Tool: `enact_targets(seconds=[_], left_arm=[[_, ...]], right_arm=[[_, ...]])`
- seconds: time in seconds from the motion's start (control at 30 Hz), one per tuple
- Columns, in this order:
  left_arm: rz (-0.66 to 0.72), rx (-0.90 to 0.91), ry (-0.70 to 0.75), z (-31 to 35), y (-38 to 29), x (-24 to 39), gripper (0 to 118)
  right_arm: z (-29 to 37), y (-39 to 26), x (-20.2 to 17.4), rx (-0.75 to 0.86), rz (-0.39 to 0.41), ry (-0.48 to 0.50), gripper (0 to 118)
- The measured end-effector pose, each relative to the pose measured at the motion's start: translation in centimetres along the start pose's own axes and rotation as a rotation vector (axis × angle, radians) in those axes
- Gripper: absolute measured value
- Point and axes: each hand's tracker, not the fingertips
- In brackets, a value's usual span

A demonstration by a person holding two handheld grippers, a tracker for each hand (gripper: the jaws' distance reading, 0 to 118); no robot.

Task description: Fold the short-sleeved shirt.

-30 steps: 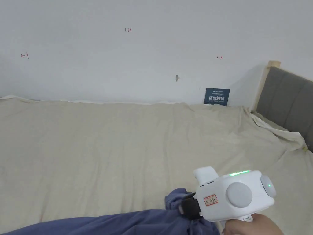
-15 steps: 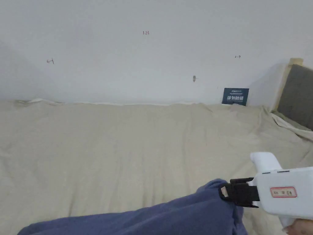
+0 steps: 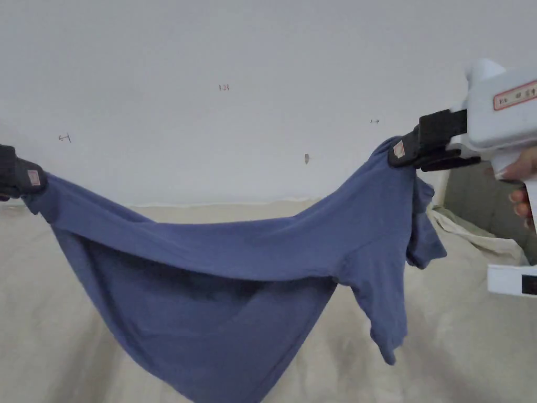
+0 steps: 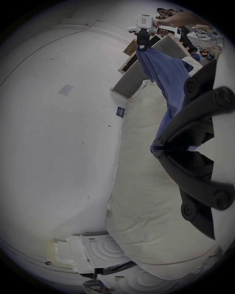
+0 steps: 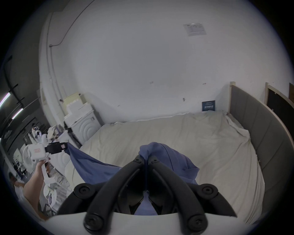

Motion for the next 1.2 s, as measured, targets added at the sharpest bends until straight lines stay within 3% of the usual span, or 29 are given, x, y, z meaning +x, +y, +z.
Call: enact_targets(seconds=[0.03, 0.23, 0.4, 0.5, 0.6, 0.7, 0.83, 0.93, 1.07, 1.2], left_arm=[[-0.002, 0.011, 0.001, -0.8, 1.0, 0.5, 3], [0.02, 0.069, 0.001, -6.8, 5.1, 1.5, 3], [0.007, 0.072, 0.062, -10.0, 4.3, 2.2, 3], [0.032, -0.037, 0.068, -13.1, 0.6, 1.2, 3], [0.077, -0.166, 0.06, -16.8, -5.0, -1.8, 3], [0.122, -0.339, 0.067, -19.4, -14.2, -3.9, 3], [0.165, -0.5, 0.092, -18.9, -25.1, -5.3, 3], [0.156, -0.519, 0.111, -18.5, -29.1, -7.3, 3], [0.189, -0.489, 0.084, -14.6, -30.4, -6.3, 3], [0.221, -0.439, 0.046, -11.0, -30.2, -6.0, 3]], right_arm=[[0.0, 0.4, -1.3, 0.005, -0.004, -0.018, 2], [-4.3, 4.9, -0.1, 0.086, -0.02, -0.125, 2], [-7.1, 4.6, 1.1, 0.101, -0.031, -0.202, 2], [-9.8, 1.5, 2.7, 0.011, -0.023, -0.25, 2], [-13.0, -4.1, 4.5, -0.121, -0.074, -0.269, 2], [-16.7, -12.0, 7.6, -0.286, -0.152, -0.268, 2], [-18.9, -22.2, 11.8, -0.463, -0.163, -0.308, 2], [-17.4, -25.9, 13.2, -0.437, -0.176, -0.278, 2], [-15.2, -26.5, 13.6, -0.376, -0.112, -0.214, 2], [-11.0, -26.5, 11.5, -0.339, -0.066, -0.195, 2]])
